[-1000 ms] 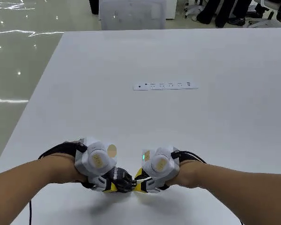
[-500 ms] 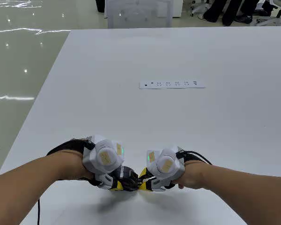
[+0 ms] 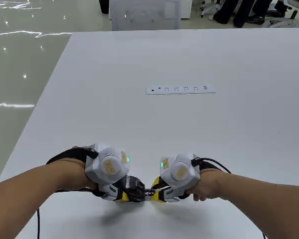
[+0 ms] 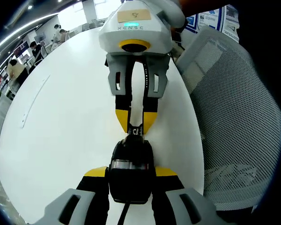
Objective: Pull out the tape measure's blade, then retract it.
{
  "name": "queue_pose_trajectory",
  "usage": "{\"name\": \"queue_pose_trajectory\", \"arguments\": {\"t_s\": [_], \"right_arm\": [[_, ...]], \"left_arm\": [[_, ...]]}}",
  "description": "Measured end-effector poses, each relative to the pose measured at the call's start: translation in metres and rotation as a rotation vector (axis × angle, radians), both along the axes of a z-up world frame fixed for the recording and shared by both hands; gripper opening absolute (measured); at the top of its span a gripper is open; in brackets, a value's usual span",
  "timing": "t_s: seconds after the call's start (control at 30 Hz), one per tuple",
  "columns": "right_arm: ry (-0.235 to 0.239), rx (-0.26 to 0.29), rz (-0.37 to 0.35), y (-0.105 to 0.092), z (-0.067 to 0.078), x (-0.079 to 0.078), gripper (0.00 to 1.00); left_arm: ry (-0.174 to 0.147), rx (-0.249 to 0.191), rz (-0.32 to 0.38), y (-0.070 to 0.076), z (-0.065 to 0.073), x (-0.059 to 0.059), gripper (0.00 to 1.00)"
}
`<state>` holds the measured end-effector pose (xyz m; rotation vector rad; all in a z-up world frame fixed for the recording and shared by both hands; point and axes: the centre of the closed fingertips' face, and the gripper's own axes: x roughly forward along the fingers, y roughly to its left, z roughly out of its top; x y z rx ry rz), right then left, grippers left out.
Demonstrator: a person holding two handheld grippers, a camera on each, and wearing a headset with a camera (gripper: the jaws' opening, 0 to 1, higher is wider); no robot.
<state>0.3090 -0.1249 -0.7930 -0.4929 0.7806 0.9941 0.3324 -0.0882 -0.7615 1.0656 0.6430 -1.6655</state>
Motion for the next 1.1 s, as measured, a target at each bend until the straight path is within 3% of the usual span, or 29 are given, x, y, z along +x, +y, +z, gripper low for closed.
{"name": "queue_pose_trajectory", "arguments": {"t_s": [0.2,0.43,0.53,1.1], "right_arm": [[0.007,-0.026,0.013,0.001,-0.002,0.001,0.14],[0.017,-0.001,-0.019,0.01,-0.007,0.007,0.15],[0.037,0.003,-0.013,0.008,-0.008,0.007,0.13],[0.038,0.018,-0.035,-0.003,-0.006,0.002,0.13]], "left_arm": [[0.003,-0.002,0.001,0.0,0.0,0.0,0.31],[-0.001,-0.002,0.004,0.0,0.0,0.0,0.32],[0.003,-0.001,0.003,0.001,0.001,0.001,0.31],[0.002,-0.014,0.004,0.0,0.001,0.0,0.31]]}}
